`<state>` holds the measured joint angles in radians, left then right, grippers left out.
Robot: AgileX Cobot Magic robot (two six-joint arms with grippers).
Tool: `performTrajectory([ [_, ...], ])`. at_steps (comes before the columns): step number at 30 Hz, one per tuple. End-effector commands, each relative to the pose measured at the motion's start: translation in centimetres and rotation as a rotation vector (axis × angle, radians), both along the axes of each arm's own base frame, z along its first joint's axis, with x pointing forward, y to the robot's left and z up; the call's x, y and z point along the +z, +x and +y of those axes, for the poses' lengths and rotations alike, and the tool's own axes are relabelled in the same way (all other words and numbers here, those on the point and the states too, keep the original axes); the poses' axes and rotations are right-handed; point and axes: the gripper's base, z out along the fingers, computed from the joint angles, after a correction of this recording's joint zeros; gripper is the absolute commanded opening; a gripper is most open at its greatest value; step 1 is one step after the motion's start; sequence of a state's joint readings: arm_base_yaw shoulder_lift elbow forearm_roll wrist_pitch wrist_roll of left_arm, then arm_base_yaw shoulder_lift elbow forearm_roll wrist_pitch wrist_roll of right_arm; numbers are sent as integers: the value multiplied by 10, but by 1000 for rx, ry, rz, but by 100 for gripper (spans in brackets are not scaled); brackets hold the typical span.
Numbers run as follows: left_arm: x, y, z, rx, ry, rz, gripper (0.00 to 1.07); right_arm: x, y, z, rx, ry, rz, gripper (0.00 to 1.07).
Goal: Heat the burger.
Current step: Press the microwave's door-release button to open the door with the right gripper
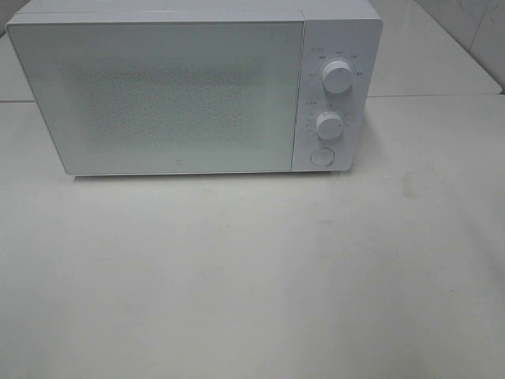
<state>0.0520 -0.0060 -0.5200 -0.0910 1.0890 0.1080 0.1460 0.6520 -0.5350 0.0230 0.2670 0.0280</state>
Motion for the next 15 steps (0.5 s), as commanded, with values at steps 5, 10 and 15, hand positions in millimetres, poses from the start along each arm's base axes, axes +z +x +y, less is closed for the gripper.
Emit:
performTrajectory([
  [5,0,-1,0,0,-6,-26,98,-6,34,3,-6,-11,-39,70],
  [10,0,-1,0,0,-6,-26,98,-17,58,7,-5,-14,-43,70],
  [15,0,-1,0,0,-6,-26,98,-31,79,10,-1,-24,-34,70],
])
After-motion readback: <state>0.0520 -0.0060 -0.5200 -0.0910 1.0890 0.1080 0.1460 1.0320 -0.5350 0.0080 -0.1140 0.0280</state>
